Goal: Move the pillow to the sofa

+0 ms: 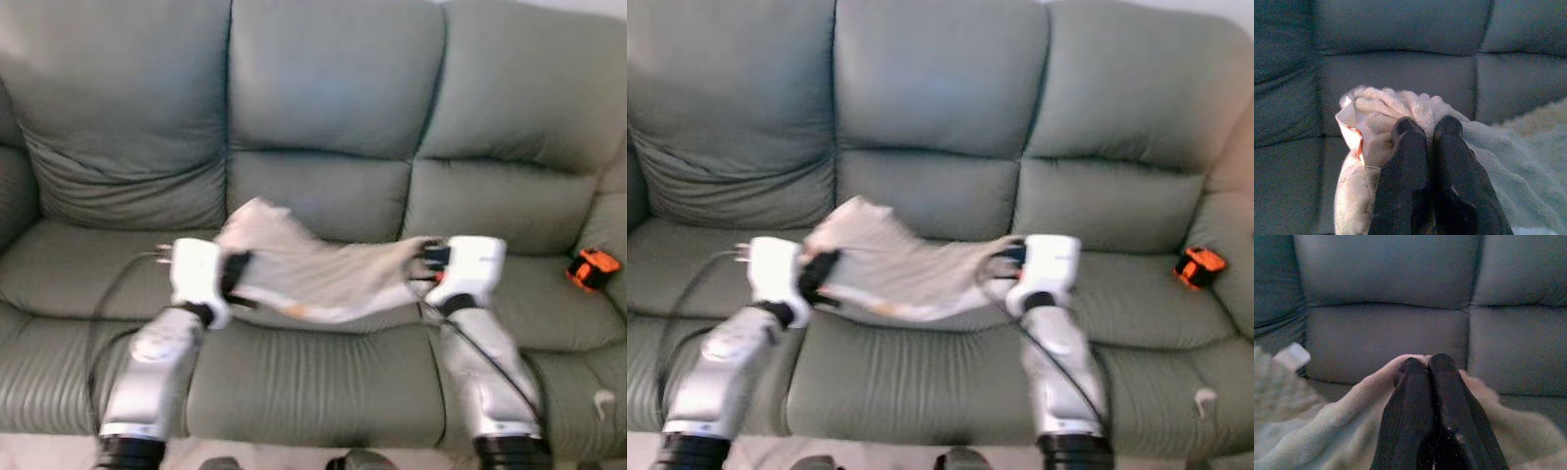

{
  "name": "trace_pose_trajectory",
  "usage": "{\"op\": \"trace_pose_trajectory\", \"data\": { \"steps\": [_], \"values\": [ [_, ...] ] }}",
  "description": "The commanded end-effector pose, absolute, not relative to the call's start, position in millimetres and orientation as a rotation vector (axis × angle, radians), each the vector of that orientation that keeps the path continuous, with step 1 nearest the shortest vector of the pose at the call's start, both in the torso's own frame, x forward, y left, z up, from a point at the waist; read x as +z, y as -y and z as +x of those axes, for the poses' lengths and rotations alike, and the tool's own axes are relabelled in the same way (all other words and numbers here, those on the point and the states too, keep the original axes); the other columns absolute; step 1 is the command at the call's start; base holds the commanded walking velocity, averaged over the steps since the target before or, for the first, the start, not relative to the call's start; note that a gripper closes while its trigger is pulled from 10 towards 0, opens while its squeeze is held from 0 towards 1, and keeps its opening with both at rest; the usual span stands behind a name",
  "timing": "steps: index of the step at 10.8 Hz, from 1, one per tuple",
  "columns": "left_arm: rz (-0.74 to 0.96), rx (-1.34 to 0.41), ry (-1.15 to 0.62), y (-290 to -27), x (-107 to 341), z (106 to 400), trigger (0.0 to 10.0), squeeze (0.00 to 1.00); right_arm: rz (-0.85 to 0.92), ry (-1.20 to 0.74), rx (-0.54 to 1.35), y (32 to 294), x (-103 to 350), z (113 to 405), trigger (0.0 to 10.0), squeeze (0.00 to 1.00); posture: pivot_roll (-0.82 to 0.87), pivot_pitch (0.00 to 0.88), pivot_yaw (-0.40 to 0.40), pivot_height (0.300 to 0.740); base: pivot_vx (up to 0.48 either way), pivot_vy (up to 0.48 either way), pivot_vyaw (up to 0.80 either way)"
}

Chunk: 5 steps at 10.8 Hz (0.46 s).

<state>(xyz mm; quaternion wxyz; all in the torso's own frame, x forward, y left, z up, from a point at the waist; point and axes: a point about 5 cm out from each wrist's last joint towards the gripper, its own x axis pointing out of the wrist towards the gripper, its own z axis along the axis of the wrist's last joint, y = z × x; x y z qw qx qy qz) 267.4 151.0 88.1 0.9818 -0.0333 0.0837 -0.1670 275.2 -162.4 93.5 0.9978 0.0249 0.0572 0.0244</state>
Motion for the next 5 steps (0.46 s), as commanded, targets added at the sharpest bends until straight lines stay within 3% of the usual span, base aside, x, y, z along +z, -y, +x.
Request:
{"op": "trace_pose_trajectory", "data": {
  "steps": [1, 5],
  "values": [
    [-0.067, -0.367, -0.148, -142.4, 92.8, 268.3, 10.0, 0.0, 0.035, -0.097, 0.039, 168.0, 98.2, 276.0, 10.0, 0.0, -0.04, 0.0, -0.037, 0.727, 0.0, 0.0, 0.0],
    [-0.057, -0.361, -0.155, -141.2, 91.6, 268.3, 10.0, 0.0, 0.039, -0.091, 0.043, 168.3, 98.7, 275.5, 10.0, 0.0, -0.04, 0.0, -0.04, 0.672, 0.0, 0.0, 0.0]
  ]
}}
